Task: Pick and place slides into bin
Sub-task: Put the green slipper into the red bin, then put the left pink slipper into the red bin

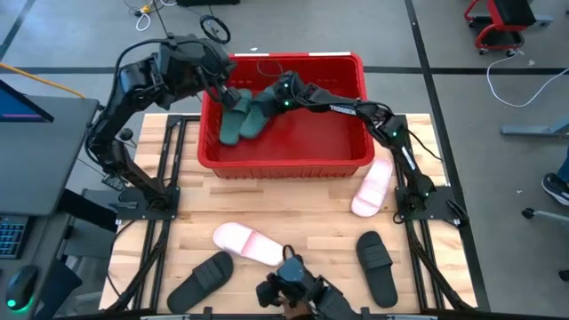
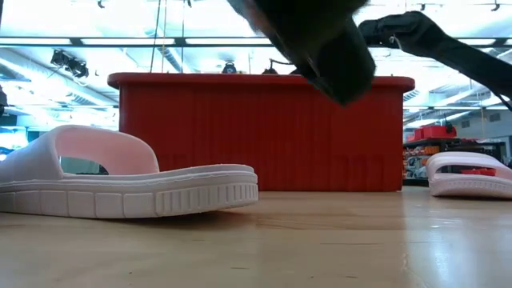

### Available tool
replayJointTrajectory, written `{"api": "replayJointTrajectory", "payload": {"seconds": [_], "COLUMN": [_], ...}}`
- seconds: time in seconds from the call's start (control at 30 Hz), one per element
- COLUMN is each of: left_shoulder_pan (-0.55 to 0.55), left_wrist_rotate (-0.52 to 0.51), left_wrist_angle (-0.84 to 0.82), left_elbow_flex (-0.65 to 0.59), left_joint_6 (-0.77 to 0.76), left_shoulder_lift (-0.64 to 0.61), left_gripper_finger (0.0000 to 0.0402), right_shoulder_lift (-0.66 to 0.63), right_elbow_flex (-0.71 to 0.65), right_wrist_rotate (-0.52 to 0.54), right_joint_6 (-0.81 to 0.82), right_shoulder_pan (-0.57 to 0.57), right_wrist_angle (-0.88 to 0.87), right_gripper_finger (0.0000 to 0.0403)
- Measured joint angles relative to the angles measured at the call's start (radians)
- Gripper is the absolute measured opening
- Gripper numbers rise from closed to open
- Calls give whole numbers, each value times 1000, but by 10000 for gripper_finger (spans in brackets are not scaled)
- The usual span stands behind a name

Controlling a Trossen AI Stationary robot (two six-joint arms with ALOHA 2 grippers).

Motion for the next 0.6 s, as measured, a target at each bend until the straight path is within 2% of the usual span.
{"api": "replayJointTrajectory", "payload": {"seconds": [0.1,0.27,0.47,0.6], "left_shoulder_pan": [8,11,9,3], "left_wrist_rotate": [1,0,5,142], "left_wrist_angle": [-8,-8,-29,-68], "left_elbow_flex": [0,0,0,-10], "left_joint_6": [5,4,-41,-100], "left_shoulder_lift": [0,0,4,10], "left_gripper_finger": [18,8,13,30], "right_shoulder_lift": [-18,-124,-372,-597], "right_elbow_flex": [1,-2,-1,1], "right_wrist_rotate": [-16,-22,32,63], "right_joint_6": [-25,-183,-342,-368], "right_shoulder_pan": [5,34,122,243], "right_wrist_angle": [-37,-289,-601,-699], "right_gripper_finger": [0,0,0,0]}}
